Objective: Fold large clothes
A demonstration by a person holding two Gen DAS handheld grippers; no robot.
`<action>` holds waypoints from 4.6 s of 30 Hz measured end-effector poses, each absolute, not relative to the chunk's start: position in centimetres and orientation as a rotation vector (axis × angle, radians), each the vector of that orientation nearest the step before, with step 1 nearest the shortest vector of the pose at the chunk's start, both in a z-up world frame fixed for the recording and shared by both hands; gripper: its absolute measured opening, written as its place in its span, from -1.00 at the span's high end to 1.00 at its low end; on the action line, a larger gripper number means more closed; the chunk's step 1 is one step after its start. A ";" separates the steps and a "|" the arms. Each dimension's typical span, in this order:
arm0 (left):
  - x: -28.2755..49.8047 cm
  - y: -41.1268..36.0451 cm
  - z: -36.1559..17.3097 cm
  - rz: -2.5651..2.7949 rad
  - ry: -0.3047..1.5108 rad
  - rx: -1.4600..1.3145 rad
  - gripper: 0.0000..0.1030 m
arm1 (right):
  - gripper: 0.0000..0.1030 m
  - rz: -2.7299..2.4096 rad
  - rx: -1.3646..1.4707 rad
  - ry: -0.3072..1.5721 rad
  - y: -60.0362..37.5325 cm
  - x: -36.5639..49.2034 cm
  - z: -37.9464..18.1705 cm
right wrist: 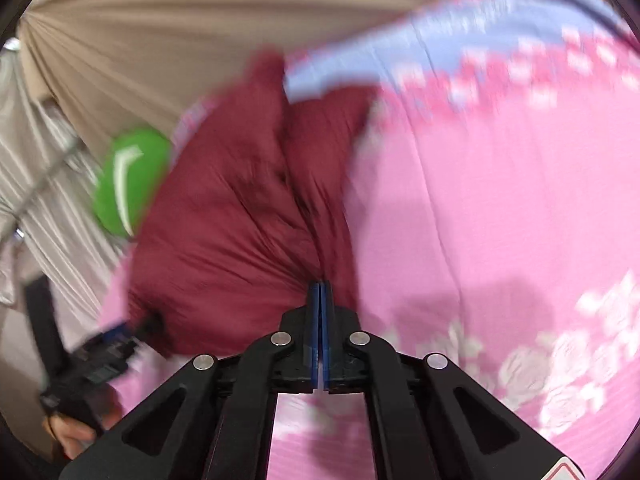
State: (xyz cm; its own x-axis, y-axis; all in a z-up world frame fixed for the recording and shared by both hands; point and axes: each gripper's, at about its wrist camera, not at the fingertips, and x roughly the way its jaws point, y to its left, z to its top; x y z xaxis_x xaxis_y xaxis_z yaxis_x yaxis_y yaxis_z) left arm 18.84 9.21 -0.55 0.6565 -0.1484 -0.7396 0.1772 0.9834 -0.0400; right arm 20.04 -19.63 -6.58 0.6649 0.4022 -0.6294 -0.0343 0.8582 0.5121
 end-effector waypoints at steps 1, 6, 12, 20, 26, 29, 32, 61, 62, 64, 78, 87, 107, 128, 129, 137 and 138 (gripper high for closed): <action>18.7 9.3 -0.6 -0.184 0.838 0.028 -0.78 | 1.00 0.250 0.483 0.827 -19.5 20.1 -7.0; 15.3 10.2 4.0 -0.245 0.723 -0.001 -0.74 | 0.76 0.200 0.423 0.714 -20.8 18.7 -2.6; 16.8 9.7 9.0 -0.266 0.642 -0.042 -0.84 | 0.12 0.232 0.430 0.575 -22.3 24.5 3.9; 24.7 8.3 10.9 -0.270 0.663 -0.131 -0.84 | 0.87 0.240 0.536 0.864 -22.8 38.2 -1.9; 31.4 5.0 10.4 -0.281 0.692 -0.061 -0.84 | 0.91 0.509 0.450 0.795 -17.5 39.4 0.1; 34.3 4.5 9.6 -0.287 0.719 -0.097 -0.84 | 0.91 0.601 0.410 0.808 -15.7 39.8 -0.1; 36.7 3.4 7.9 -0.330 0.785 -0.137 -0.83 | 0.93 0.604 0.371 0.889 -14.6 41.4 -2.7; 22.4 4.4 10.4 -0.181 0.577 -0.039 -0.87 | 0.78 0.453 0.112 0.598 -14.3 21.6 4.6; 21.1 5.1 9.9 -0.176 0.591 -0.039 -0.87 | 0.78 0.437 0.119 0.621 -13.9 22.1 3.8; 19.4 5.8 8.5 -0.159 0.623 -0.024 -0.87 | 0.79 0.383 0.148 0.682 -14.3 22.6 1.7; 19.0 8.1 -1.1 -0.102 0.764 -0.090 -0.90 | 1.00 0.239 0.209 0.778 -15.5 21.9 -5.9; 15.2 8.2 1.0 -0.058 0.707 -0.048 -0.88 | 0.56 0.073 0.159 0.667 -14.6 15.6 -3.5; 10.7 5.5 -1.5 -0.049 0.743 0.044 -0.89 | -0.18 -0.026 0.106 0.756 -12.3 12.2 -6.3; 10.9 4.7 -1.8 -0.019 0.753 0.103 -0.76 | -0.18 -0.043 0.063 0.767 -10.9 12.2 -6.4; 10.9 4.7 -1.8 -0.018 0.750 0.102 -0.74 | -0.18 -0.046 0.061 0.766 -10.8 12.2 -6.3; 10.4 5.0 -1.5 -0.011 0.725 0.086 -0.74 | -0.18 -0.068 0.062 0.750 -10.4 11.7 -6.0; 10.4 5.0 -1.5 -0.012 0.722 0.082 -0.74 | -0.18 -0.070 0.061 0.748 -10.4 11.7 -6.0</action>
